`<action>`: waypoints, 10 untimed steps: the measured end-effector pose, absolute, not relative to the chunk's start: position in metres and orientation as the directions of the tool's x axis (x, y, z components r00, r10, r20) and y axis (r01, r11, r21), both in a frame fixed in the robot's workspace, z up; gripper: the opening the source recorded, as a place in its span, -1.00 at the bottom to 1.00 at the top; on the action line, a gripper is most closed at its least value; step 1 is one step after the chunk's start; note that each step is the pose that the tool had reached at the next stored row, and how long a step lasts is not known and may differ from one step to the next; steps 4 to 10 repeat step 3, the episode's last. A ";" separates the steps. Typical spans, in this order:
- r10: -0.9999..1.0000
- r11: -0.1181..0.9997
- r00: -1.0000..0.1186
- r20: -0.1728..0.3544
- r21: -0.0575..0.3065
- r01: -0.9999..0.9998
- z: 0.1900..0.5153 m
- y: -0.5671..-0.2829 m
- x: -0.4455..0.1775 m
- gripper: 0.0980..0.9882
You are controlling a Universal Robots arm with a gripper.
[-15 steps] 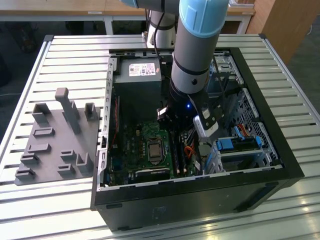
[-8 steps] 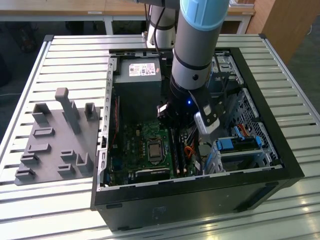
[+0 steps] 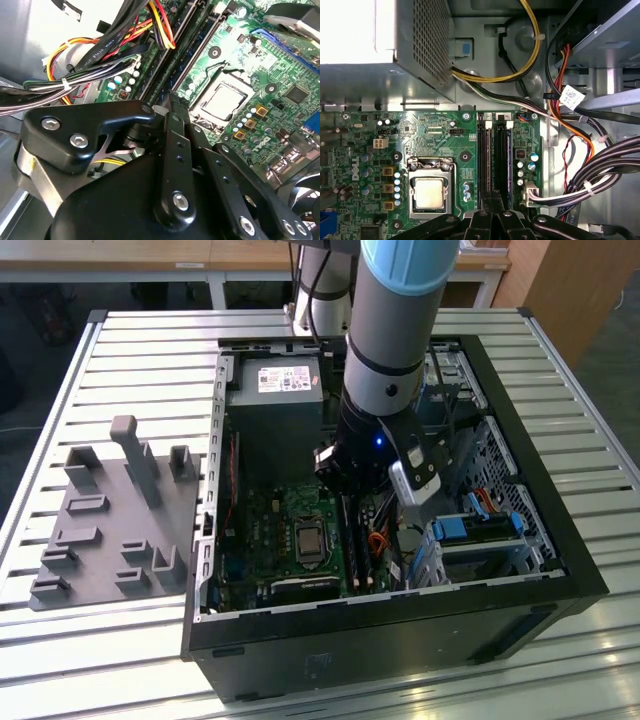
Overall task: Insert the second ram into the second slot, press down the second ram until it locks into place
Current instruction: 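Press down the second ram until it locks into place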
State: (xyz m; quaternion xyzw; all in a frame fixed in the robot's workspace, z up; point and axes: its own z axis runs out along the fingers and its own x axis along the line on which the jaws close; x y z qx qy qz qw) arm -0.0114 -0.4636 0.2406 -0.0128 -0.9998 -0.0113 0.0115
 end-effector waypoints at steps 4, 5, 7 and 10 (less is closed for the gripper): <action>0.025 0.999 -0.999 0.023 0.022 0.026 0.241 -0.464 -0.011 -0.98; 0.025 0.999 -0.999 0.023 0.022 0.026 0.241 -0.464 -0.011 -0.98; 0.025 0.999 -0.999 0.023 0.022 0.026 0.241 -0.464 -0.011 -0.98; 0.025 0.999 -0.999 0.023 0.022 0.026 0.241 -0.464 -0.011 -0.98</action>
